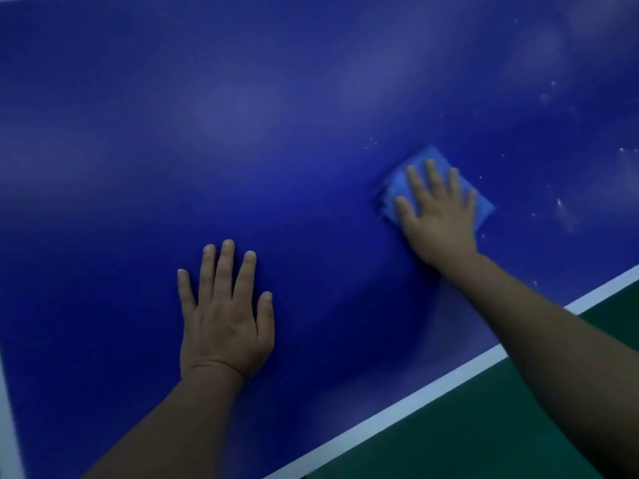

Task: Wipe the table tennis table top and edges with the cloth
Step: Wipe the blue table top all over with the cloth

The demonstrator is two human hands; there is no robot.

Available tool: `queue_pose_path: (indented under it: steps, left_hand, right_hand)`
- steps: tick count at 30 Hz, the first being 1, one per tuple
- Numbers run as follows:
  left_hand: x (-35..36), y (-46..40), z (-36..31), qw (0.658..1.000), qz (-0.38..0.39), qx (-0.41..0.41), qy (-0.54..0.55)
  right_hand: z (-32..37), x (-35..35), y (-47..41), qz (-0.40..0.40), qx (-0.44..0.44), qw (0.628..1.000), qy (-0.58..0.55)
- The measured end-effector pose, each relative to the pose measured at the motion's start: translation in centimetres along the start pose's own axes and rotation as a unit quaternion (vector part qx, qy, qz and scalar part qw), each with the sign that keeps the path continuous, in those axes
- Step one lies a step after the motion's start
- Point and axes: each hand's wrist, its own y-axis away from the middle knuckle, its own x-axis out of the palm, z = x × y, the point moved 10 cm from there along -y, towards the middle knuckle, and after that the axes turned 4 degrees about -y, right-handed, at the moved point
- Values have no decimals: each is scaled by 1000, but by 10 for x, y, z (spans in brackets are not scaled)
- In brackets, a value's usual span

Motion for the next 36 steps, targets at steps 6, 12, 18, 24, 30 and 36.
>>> queue_pose_path:
  steps: [6,12,18,24,30,36]
  left_hand:
    - [0,1,0,1000,-8,5,-14]
    - [-2,-1,-2,999,-32,19,-26]
    - [-2,-2,-2,999,-27,18,-23]
    - [1,-2,-2,999,-13,17,-34]
    - [0,0,-2,999,-17,16,-38]
    - [1,1,-1,999,-9,16,-44]
  right_hand:
    - [64,18,49,-14,-10,1000,2]
    - [213,35,4,20,-225,974,8]
    - [7,-24,-115,-23,47,999,8]
    - [14,-23,-92,-23,111,993,-25]
    - [224,46,26,81,-318,944,39]
    - [68,-10,-102,20,-82,996,24]
